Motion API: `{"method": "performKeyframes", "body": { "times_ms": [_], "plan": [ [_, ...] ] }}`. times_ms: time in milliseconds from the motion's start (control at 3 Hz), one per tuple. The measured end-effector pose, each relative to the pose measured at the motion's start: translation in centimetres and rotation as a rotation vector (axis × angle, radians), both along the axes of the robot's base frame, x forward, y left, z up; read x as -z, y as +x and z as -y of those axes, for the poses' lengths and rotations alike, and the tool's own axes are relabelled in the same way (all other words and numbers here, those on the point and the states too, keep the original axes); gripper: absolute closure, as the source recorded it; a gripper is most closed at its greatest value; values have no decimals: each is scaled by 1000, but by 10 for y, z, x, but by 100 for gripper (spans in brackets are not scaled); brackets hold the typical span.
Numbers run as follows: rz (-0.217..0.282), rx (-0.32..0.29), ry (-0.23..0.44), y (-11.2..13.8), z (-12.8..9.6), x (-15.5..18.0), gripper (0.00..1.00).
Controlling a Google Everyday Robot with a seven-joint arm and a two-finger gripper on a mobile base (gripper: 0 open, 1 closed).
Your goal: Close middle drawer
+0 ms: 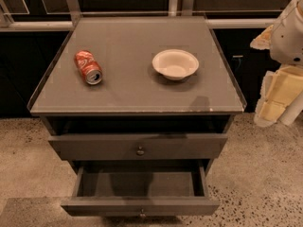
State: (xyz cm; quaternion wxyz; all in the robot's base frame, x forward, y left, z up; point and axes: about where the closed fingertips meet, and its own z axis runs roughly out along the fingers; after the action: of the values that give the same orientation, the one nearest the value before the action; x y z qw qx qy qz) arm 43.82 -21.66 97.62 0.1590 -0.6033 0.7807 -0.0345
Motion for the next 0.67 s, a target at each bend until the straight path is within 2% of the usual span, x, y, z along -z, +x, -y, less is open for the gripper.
{"method": "performKeyframes", "body": {
  "times_ms": [333,667],
  "plan": [
    [3,0,1,0,-1,-1,0],
    [15,-18,76,-11,-5,18,0]
  ]
}}
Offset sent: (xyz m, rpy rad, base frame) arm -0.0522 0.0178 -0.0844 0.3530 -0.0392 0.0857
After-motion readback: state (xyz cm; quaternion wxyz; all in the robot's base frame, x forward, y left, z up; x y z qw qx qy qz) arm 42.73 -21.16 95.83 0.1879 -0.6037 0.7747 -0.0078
